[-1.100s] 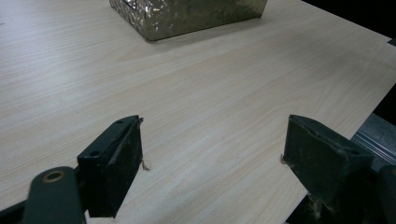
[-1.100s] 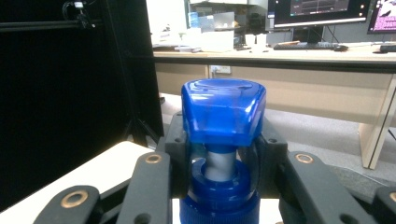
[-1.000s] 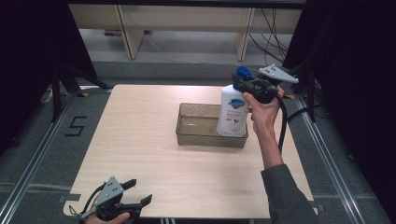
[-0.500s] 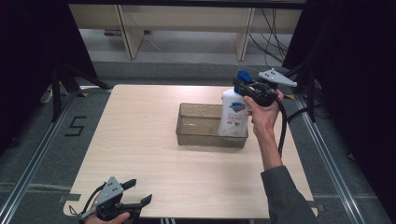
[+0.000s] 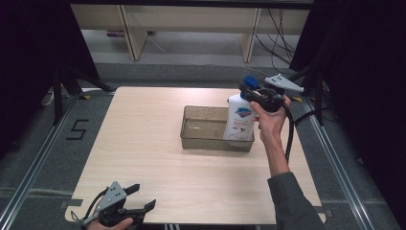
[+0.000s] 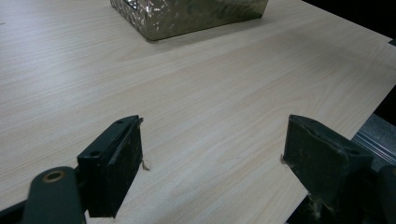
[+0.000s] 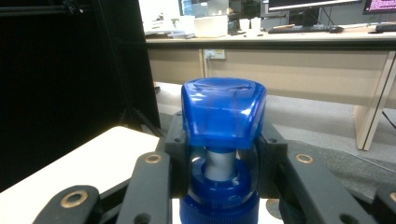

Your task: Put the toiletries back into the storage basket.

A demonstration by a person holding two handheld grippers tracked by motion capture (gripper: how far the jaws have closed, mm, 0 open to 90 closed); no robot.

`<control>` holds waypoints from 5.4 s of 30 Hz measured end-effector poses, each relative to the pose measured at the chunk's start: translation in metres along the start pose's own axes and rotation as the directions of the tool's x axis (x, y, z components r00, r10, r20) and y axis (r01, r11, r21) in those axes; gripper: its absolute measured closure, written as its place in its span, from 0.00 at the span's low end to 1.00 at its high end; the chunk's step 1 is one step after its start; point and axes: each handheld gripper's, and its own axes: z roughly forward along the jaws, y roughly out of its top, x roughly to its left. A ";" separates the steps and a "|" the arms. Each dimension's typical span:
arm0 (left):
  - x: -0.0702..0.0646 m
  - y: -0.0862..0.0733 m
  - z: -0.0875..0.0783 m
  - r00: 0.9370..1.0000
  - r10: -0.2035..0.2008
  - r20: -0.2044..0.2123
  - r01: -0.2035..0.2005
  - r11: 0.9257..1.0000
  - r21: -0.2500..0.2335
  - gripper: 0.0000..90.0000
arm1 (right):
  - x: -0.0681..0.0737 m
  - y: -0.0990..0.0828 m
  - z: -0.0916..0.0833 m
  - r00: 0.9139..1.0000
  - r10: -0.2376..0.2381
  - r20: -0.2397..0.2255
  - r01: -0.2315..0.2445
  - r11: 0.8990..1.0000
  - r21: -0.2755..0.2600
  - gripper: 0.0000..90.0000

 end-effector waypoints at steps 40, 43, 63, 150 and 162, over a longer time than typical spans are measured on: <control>0.000 0.000 0.000 1.000 0.008 -0.007 -0.008 1.000 0.012 0.21 | 0.001 -0.025 -0.015 0.999 -0.026 -0.019 0.026 0.999 0.024 0.52; 0.000 0.000 0.000 1.000 0.008 -0.007 -0.008 1.000 0.012 0.21 | 0.004 -0.025 -0.016 1.000 -0.018 -0.013 0.019 0.999 0.041 0.48; 0.000 0.000 0.000 1.000 -0.002 -0.005 0.002 1.000 0.003 0.21 | 0.006 -0.028 -0.024 0.999 0.032 -0.027 -0.030 0.996 0.079 0.27; 0.000 -0.001 -0.003 1.000 0.010 -0.027 -0.010 1.000 0.014 0.21 | 0.017 -0.060 -0.095 0.996 0.045 -0.075 -0.040 0.997 0.061 0.24; 0.000 -0.001 -0.003 1.000 0.000 -0.025 0.000 1.000 -0.003 0.19 | 0.020 -0.064 -0.098 0.997 0.035 -0.074 -0.030 0.997 0.069 0.22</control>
